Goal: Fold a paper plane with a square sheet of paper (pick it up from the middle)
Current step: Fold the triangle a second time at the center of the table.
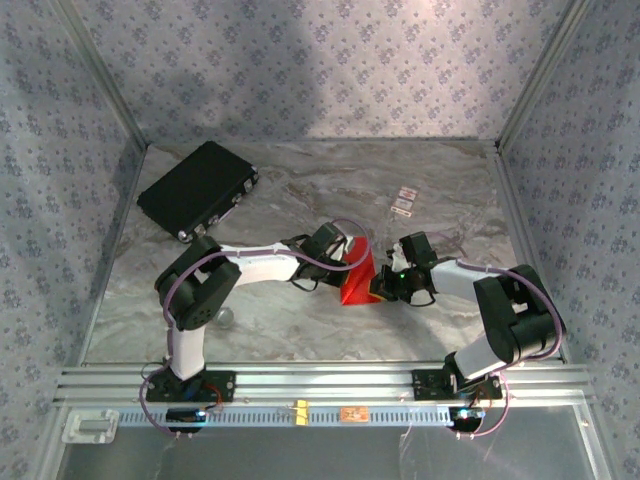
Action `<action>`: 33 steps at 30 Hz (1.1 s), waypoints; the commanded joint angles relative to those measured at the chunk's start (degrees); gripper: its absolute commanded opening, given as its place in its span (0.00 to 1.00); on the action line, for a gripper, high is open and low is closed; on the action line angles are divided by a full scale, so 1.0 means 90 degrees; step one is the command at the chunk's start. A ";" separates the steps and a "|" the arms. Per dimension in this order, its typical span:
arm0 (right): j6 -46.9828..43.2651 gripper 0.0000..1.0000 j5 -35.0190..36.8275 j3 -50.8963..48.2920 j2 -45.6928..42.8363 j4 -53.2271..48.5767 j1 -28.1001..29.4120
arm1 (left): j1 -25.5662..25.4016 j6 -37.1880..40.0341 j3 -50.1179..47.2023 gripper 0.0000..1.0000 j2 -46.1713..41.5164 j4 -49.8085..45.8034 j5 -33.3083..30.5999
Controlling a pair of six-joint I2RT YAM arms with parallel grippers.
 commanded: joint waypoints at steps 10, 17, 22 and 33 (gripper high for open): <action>-0.0029 0.08 0.0300 -0.0049 0.0176 -0.0531 -0.0012 | -0.0027 0.0028 0.0142 0.01 0.0152 -0.0025 0.0040; -0.0029 0.09 0.0285 -0.0025 0.0182 -0.0551 -0.0009 | -0.0029 -0.0004 0.0040 0.01 0.0241 0.0061 0.0102; 0.0009 0.09 0.0221 0.0055 0.0093 -0.0570 -0.0023 | -0.0028 -0.0014 -0.0004 0.00 0.0209 0.0012 0.0043; 0.0970 0.00 -0.0573 0.0174 -0.0390 0.0755 0.0018 | -0.0026 -0.0111 -0.0163 0.00 0.0095 0.0014 0.0046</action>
